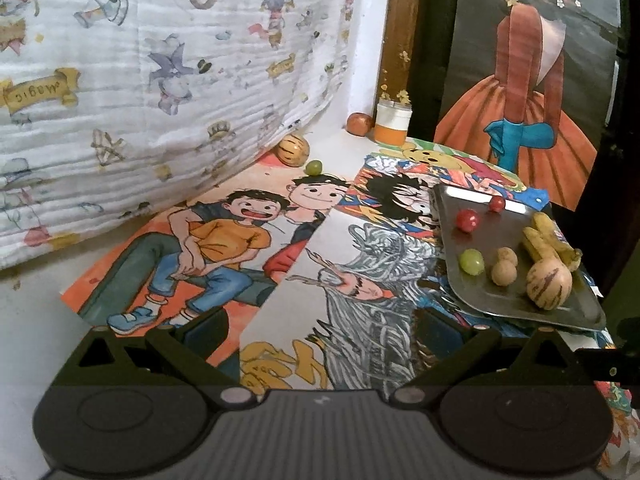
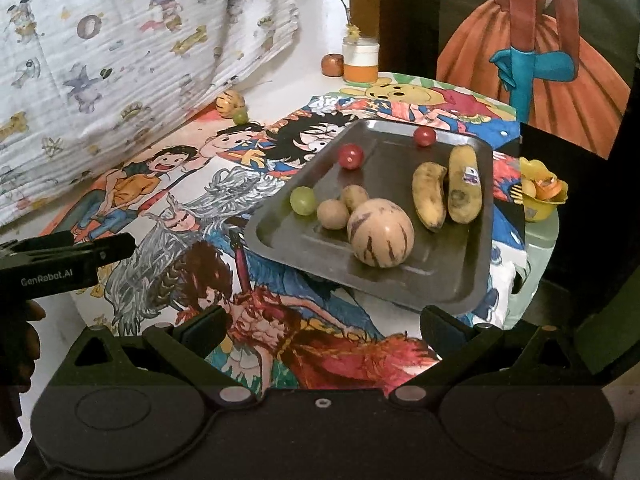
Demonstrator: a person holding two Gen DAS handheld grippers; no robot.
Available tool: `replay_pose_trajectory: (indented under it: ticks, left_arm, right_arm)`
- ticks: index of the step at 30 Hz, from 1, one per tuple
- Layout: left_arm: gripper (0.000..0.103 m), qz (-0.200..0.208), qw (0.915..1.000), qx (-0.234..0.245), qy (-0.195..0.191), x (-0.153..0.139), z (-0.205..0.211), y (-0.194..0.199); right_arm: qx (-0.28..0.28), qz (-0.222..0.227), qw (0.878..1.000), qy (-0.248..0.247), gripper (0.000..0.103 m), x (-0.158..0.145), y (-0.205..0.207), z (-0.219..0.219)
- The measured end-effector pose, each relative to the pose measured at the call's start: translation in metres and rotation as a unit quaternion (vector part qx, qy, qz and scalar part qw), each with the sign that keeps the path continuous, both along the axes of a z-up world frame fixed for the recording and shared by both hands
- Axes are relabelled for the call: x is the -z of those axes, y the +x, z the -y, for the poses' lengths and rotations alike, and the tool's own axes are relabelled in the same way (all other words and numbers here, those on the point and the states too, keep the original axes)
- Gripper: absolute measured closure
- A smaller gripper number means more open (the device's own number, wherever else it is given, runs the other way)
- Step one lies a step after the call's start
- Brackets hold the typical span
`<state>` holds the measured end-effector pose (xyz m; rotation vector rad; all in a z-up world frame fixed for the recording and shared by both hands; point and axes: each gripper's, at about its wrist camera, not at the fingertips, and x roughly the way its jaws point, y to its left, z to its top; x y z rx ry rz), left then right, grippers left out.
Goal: Organize fruits
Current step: 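Move the right gripper to the striped melon on the floor while the left gripper approaches the green grape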
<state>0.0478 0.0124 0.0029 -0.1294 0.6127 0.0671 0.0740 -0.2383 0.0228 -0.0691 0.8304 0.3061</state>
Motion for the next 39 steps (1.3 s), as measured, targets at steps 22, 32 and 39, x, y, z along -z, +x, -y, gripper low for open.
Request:
replay_pose_trajectory:
  ticks: [22,32,39]
  left_arm:
    - [0.0,-0.005,0.9991,-0.031,0.028,-0.013,-0.041,0.046]
    - [0.0,0.016,0.999,-0.005,0.042,-0.039,-0.028,0.099]
    - [0.0,0.016,0.9985,0.036,0.039,-0.05,-0.02,0.162]
  right_arm:
    - [-0.085,0.013,0.996,0.036,0.001,-0.052,0.103,-0.031]
    - [-0.209,0.051,0.975,0.046,0.001,-0.134,0.214,-0.05]
    - [-0.284,0.044,0.956,0.056,0.001,-0.151,0.302,-0.089]
